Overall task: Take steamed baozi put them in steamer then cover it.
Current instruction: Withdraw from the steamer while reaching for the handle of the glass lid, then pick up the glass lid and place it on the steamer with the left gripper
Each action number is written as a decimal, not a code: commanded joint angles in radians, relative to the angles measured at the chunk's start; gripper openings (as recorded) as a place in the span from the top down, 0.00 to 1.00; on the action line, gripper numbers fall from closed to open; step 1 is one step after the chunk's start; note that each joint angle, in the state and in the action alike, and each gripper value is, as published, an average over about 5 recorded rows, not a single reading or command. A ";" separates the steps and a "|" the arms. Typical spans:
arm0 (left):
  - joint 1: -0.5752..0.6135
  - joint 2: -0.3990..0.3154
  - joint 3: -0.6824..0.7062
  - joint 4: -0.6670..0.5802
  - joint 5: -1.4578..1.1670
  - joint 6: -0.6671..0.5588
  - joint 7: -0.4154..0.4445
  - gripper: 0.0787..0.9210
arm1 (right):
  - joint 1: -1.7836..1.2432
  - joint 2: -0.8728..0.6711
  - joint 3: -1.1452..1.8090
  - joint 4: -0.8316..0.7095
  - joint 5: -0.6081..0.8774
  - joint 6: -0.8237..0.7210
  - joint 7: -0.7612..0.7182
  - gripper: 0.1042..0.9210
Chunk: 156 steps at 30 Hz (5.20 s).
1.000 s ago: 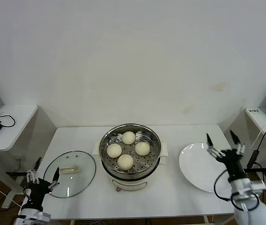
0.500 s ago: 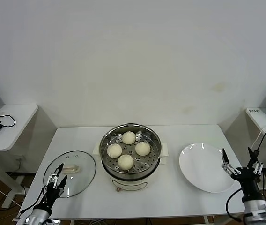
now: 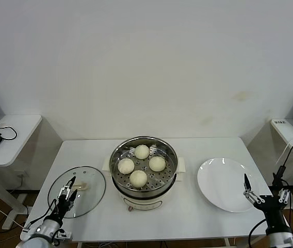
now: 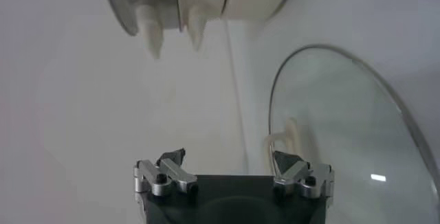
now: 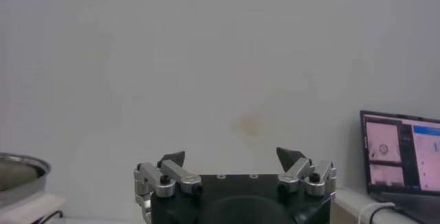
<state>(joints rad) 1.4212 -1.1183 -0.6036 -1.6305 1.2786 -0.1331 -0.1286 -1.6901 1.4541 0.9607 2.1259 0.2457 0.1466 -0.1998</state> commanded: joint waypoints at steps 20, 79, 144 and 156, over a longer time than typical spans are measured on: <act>-0.158 0.009 0.043 0.158 -0.047 0.000 0.019 0.12 | -0.056 0.027 -0.011 0.025 -0.024 0.003 -0.015 0.12; 0.045 0.031 -0.118 -0.341 -0.135 0.190 0.120 0.93 | -0.061 0.047 -0.071 0.010 -0.088 0.016 -0.028 0.12; -0.439 -0.397 0.584 -0.207 0.329 0.519 0.545 0.93 | 0.006 0.072 -0.175 -0.112 -0.335 0.040 0.000 0.12; -0.408 -0.396 0.556 -0.208 0.324 0.508 0.535 0.93 | -0.001 0.069 -0.179 -0.111 -0.340 0.043 -0.002 0.12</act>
<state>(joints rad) 1.0055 -1.5006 -0.0417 -1.8519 1.5934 0.3739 0.4047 -1.6905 1.5242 0.7849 2.0162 -0.0923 0.1894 -0.2009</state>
